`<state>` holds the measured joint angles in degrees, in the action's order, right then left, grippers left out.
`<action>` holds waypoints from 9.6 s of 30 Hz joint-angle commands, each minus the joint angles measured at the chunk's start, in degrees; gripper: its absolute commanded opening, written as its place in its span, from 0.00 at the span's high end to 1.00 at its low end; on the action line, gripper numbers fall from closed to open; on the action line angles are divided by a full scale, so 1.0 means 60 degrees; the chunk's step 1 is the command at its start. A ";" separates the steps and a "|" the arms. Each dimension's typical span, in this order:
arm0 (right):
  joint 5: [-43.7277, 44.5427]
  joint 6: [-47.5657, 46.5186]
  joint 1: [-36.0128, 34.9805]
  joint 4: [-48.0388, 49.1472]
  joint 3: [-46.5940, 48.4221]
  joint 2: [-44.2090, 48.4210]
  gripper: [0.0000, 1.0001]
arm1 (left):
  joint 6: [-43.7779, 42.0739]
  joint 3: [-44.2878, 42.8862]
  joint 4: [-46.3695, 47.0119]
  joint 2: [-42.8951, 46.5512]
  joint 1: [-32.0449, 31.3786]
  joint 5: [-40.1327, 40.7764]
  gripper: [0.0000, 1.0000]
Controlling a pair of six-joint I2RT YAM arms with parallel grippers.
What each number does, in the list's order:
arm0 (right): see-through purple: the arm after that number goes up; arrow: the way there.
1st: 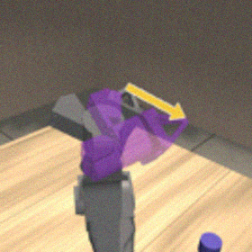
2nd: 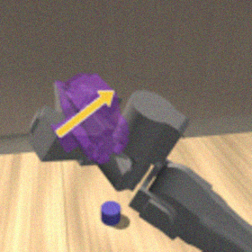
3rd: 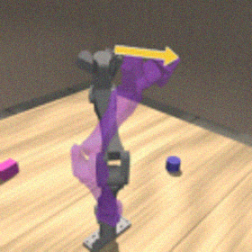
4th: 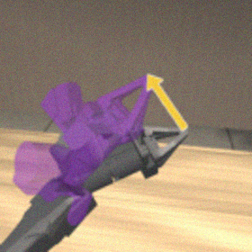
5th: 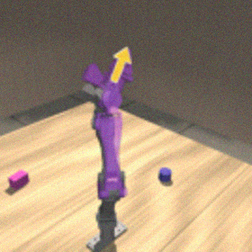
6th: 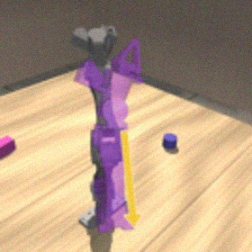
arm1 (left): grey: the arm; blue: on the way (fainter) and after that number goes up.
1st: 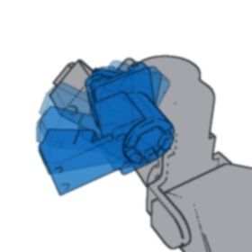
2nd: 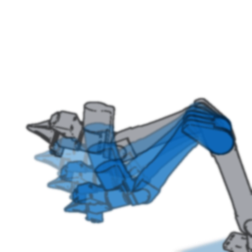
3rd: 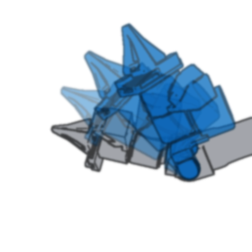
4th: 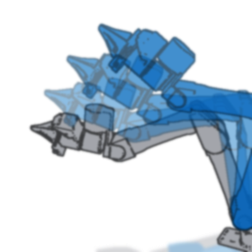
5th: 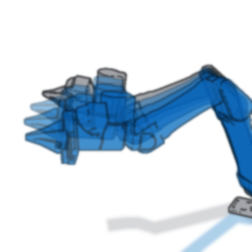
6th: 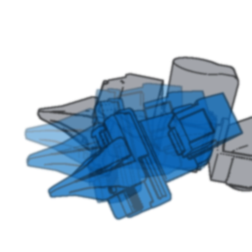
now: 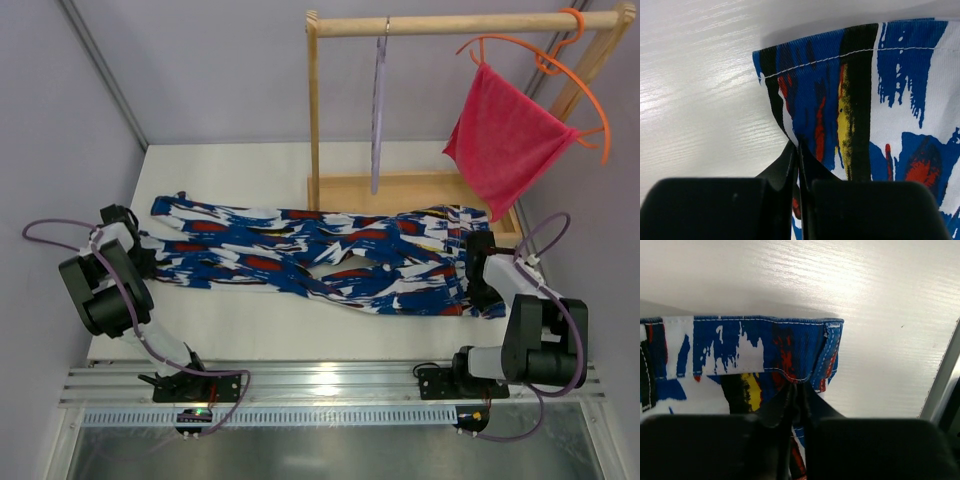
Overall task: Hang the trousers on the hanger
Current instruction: Fold the trousers
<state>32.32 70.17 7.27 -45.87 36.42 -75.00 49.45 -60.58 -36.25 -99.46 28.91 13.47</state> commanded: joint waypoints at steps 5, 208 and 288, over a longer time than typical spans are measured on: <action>0.0195 -0.1206 0.0488 0.0920 0.0345 -0.0508 0.96 | -0.0302 -0.0421 -0.1048 0.0638 0.0192 0.0697 1.00; -0.4334 -0.7081 -0.0639 0.2400 0.2748 0.3667 0.22 | -0.3862 -0.7261 -0.0005 -0.4939 -0.1873 -0.3258 0.38; 0.0445 -0.3081 0.4808 -0.0031 0.0140 0.2070 0.96 | -0.1869 -0.0817 -0.2192 0.1693 -0.0263 0.2178 1.00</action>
<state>30.85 54.41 33.54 -43.53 35.59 -65.04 37.50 -65.76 -50.54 -92.71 25.69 22.92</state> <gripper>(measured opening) 0.042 0.034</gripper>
